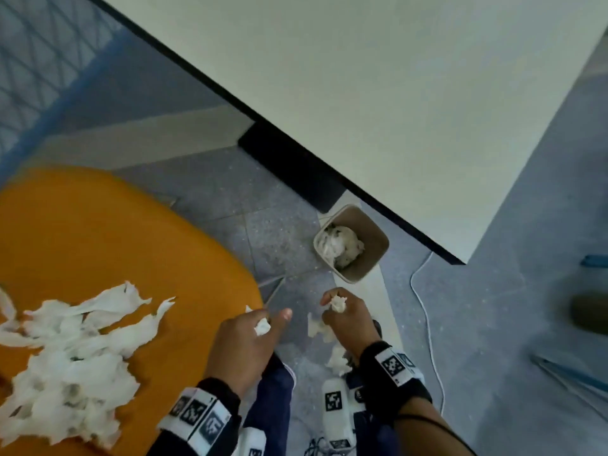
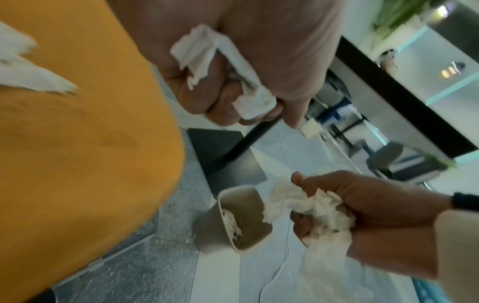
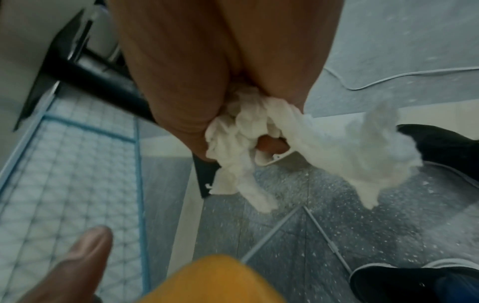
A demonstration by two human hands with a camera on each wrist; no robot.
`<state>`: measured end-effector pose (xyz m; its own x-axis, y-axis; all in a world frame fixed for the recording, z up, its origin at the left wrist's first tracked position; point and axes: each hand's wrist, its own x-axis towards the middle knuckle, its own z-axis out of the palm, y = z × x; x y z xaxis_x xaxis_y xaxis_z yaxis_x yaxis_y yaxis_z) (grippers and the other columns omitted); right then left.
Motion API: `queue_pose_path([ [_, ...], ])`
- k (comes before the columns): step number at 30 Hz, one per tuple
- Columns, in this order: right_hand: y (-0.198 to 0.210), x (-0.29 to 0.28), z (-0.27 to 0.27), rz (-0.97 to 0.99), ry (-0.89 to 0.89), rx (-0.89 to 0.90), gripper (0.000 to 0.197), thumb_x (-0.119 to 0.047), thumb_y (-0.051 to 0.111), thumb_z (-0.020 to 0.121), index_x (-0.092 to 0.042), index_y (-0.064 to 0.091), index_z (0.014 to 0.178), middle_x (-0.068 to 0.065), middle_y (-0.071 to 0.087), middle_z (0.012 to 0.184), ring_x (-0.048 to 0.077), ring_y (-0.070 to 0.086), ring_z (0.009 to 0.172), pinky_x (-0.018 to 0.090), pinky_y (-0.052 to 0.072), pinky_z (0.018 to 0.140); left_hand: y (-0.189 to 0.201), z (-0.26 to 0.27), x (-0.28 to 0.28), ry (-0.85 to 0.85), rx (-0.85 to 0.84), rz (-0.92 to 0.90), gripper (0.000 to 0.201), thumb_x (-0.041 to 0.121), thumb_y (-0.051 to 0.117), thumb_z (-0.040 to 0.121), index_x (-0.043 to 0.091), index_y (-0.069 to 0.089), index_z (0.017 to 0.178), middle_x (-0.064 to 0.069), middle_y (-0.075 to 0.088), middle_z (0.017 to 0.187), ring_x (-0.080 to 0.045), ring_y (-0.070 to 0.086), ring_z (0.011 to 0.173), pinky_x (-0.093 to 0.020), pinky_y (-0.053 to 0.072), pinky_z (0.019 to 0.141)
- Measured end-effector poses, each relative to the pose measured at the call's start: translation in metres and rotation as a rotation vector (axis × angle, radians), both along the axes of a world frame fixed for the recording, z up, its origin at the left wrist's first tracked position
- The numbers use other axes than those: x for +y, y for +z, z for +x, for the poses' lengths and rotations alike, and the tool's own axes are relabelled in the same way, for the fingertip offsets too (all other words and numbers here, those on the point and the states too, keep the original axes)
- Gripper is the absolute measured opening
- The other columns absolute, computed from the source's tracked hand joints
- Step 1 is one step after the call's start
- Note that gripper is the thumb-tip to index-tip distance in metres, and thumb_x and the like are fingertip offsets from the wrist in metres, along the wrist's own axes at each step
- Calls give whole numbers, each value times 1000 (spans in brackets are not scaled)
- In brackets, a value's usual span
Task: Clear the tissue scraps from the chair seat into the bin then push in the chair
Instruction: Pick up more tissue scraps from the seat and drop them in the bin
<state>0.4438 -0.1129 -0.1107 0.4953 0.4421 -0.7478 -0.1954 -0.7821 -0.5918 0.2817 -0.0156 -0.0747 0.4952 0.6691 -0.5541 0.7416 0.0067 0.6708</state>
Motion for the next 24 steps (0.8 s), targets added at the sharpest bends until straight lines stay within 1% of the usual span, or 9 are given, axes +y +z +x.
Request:
queue_pose_path([
  [2, -9, -27, 23, 2, -125, 13, 32, 7, 50, 74, -23, 59, 70, -5, 58, 62, 7, 54, 50, 19, 42, 48, -13, 35, -15, -123, 72, -5, 63, 70, 48, 83, 12, 49, 60, -13, 42, 52, -21, 44, 50, -38, 37, 51],
  [4, -24, -49, 46, 1, -204, -4, 35, 8, 45, 76, -23, 58, 69, -2, 56, 59, 7, 55, 48, 19, 44, 43, -29, 69, -27, -250, 144, -34, 52, 64, 52, 86, 16, 54, 65, -2, 53, 55, -16, 54, 57, -36, 44, 57],
  [7, -51, -72, 77, 24, -296, -12, 35, 2, 40, 73, -26, 60, 66, 6, 61, 68, 27, 61, 61, 44, 55, 57, -59, 119, -45, -340, 208, -179, 28, 43, 58, 87, 18, 54, 76, 3, 59, 65, -19, 59, 67, -37, 49, 68],
  [8, -59, -76, 87, 26, -326, -13, 35, 1, 38, 75, -25, 59, 66, 6, 63, 72, 29, 62, 64, 43, 56, 59, -69, 135, -48, -348, 221, -215, 19, 35, 58, 87, 18, 54, 79, 1, 59, 69, -21, 59, 70, -37, 48, 70],
  [11, -81, -84, 119, 63, -382, -42, 34, 3, 37, 85, -22, 59, 76, 6, 62, 83, 14, 57, 62, 19, 52, 49, -97, 180, -56, -404, 243, -226, 8, 15, 55, 85, 22, 53, 88, -2, 59, 78, -23, 56, 72, -37, 46, 70],
  [13, -102, -82, 138, 81, -429, 16, 32, 0, 37, 87, -19, 62, 87, 13, 64, 98, 17, 59, 66, 25, 55, 44, -118, 207, -58, -452, 255, -172, 23, 4, 51, 81, 23, 53, 95, -4, 58, 85, -23, 55, 77, -35, 44, 70],
  [17, -149, -72, 163, 83, -447, -42, 18, -15, 51, 90, -19, 65, 100, 12, 70, 105, 29, 65, 92, 36, 56, 78, -163, 246, -59, -527, 250, -6, 41, -2, 50, 80, 24, 55, 111, -5, 59, 105, -22, 55, 93, -29, 39, 76],
  [20, -183, -57, 178, 149, -479, 47, 22, -27, 62, 88, -17, 64, 107, 9, 69, 109, 24, 63, 100, 27, 46, 81, -200, 265, -54, -560, 221, 84, 45, 3, 56, 83, 27, 51, 121, -2, 58, 109, -19, 54, 94, -29, 40, 80],
  [24, -228, -34, 188, 224, -576, 197, 27, -33, 65, 76, -29, 59, 102, 10, 65, 117, 25, 63, 105, 40, 52, 93, -237, 284, -44, -534, 222, 171, 46, 13, 60, 85, 27, 50, 127, 2, 56, 103, -20, 54, 91, -30, 42, 80],
])
